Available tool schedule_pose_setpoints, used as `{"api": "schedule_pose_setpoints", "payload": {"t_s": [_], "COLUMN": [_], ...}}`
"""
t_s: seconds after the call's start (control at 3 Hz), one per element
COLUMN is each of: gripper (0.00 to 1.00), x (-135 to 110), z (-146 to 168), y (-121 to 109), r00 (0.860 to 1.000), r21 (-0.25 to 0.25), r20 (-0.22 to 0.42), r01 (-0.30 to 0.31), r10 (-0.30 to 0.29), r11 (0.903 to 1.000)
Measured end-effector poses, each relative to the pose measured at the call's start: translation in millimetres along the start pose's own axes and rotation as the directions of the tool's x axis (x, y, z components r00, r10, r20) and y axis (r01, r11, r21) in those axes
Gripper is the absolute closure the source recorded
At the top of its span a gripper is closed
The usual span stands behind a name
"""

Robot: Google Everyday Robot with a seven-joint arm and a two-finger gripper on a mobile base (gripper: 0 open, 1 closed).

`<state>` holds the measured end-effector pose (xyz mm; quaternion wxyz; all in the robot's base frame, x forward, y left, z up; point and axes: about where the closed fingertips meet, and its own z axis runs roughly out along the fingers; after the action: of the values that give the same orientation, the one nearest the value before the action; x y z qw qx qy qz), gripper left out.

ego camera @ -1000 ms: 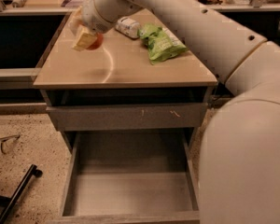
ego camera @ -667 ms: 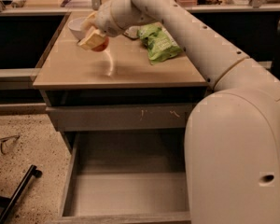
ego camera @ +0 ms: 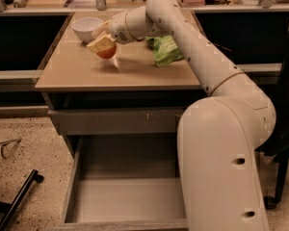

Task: Pick apple from middle drawer and place on counter

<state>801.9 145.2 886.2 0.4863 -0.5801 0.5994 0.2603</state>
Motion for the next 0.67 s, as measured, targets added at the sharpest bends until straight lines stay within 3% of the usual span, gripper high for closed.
{"api": "schedule_pose_setpoints", "payload": {"t_s": [0.33,0.67], "gripper": [0.81,0.58], "x": [2.6,3.2], "z": [10.1,9.8], "y": [5.3,7.2], "r00": [0.998,0.998], "r21": [-0.052,-0.062], "r20": [-0.05,-0.057], "r01": [-0.033,-0.034], "r10": [0.03,0.03], "r11": [0.9981,0.9975]}}
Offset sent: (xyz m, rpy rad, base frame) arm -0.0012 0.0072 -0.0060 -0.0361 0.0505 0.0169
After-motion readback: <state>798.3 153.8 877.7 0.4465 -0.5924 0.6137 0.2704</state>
